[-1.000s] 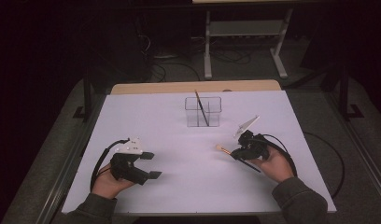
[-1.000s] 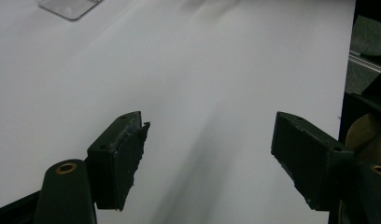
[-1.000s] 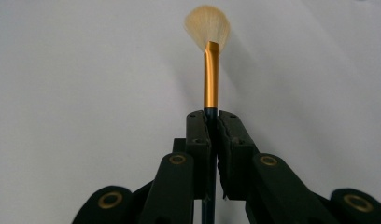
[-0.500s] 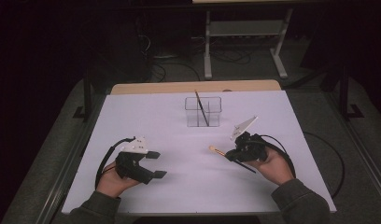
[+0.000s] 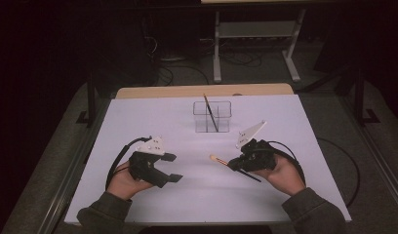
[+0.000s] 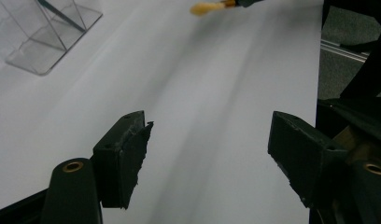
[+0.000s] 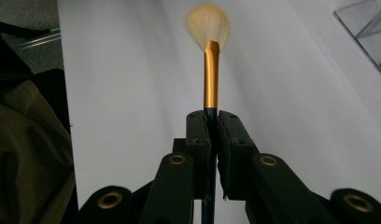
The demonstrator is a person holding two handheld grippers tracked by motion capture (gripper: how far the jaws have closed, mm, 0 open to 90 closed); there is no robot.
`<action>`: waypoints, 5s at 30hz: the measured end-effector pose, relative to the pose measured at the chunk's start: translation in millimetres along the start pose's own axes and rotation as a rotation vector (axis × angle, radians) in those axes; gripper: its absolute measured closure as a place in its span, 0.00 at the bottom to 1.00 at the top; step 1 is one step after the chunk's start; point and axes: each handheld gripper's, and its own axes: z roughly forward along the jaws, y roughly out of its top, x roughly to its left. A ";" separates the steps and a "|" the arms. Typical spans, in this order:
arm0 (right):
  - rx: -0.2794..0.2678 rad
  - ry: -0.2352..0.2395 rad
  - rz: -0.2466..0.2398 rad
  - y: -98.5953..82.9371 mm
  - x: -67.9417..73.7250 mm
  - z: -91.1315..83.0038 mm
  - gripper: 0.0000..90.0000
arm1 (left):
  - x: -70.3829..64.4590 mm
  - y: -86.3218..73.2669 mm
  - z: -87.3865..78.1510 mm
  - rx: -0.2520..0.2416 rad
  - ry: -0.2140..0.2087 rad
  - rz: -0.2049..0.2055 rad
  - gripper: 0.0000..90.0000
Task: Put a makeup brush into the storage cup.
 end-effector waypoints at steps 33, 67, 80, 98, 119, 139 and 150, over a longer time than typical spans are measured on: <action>-0.033 0.143 -0.120 32.8 28.5 16.7 0.92 | -10.9 40.8 22.1 0.036 -0.107 0.076 0.35; -0.040 0.190 -0.185 44.8 38.8 21.9 0.92 | -14.0 41.7 26.6 0.067 -0.210 0.129 0.80; -0.040 0.192 -0.190 44.6 40.1 21.3 0.92 | -13.3 41.6 27.6 0.072 -0.225 0.126 0.87; -0.024 0.198 -0.227 45.9 41.0 23.2 0.89 | -20.1 47.7 26.5 0.109 -0.234 0.179 0.93; 0.076 0.186 -0.251 55.9 50.0 32.3 0.91 | -25.1 55.6 32.0 0.192 -0.220 0.231 0.93; -0.003 0.192 -0.170 30.6 29.2 25.9 0.92 | -14.1 44.7 7.4 0.074 -0.145 0.124 0.68; -0.087 0.168 -0.094 13.4 12.8 8.9 0.92 | -8.6 29.2 1.4 0.033 -0.113 0.073 0.62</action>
